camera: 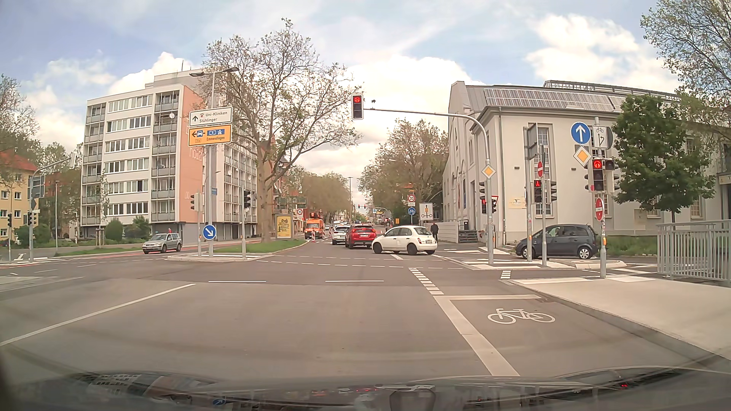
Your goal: Follow the waypoints while adhering to traffic rules and regulations
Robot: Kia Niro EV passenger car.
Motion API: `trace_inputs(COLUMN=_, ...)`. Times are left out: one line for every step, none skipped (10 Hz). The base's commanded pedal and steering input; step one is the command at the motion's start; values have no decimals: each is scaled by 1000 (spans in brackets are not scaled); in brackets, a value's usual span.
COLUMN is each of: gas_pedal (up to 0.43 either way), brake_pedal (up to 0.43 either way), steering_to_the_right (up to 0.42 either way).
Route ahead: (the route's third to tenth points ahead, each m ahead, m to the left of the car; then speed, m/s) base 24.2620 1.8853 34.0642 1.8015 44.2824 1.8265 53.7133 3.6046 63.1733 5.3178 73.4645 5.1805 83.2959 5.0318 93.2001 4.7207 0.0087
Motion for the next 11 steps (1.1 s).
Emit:
trace_inputs(gas_pedal=0, brake_pedal=244, steering_to_the_right=0)
trace_inputs(gas_pedal=0, brake_pedal=244, steering_to_the_right=0)
trace_inputs(gas_pedal=0, brake_pedal=244, steering_to_the_right=0)
trace_inputs(gas_pedal=0, brake_pedal=238, steering_to_the_right=0)
trace_inputs(gas_pedal=0, brake_pedal=244, steering_to_the_right=-1)
trace_inputs(gas_pedal=0, brake_pedal=244, steering_to_the_right=-1)
trace_inputs(gas_pedal=0, brake_pedal=244, steering_to_the_right=-1)
trace_inputs(gas_pedal=0, brake_pedal=244, steering_to_the_right=-1)
trace_inputs(gas_pedal=0, brake_pedal=244, steering_to_the_right=-1)
trace_inputs(gas_pedal=0, brake_pedal=244, steering_to_the_right=-1)
trace_inputs(gas_pedal=0, brake_pedal=244, steering_to_the_right=0)
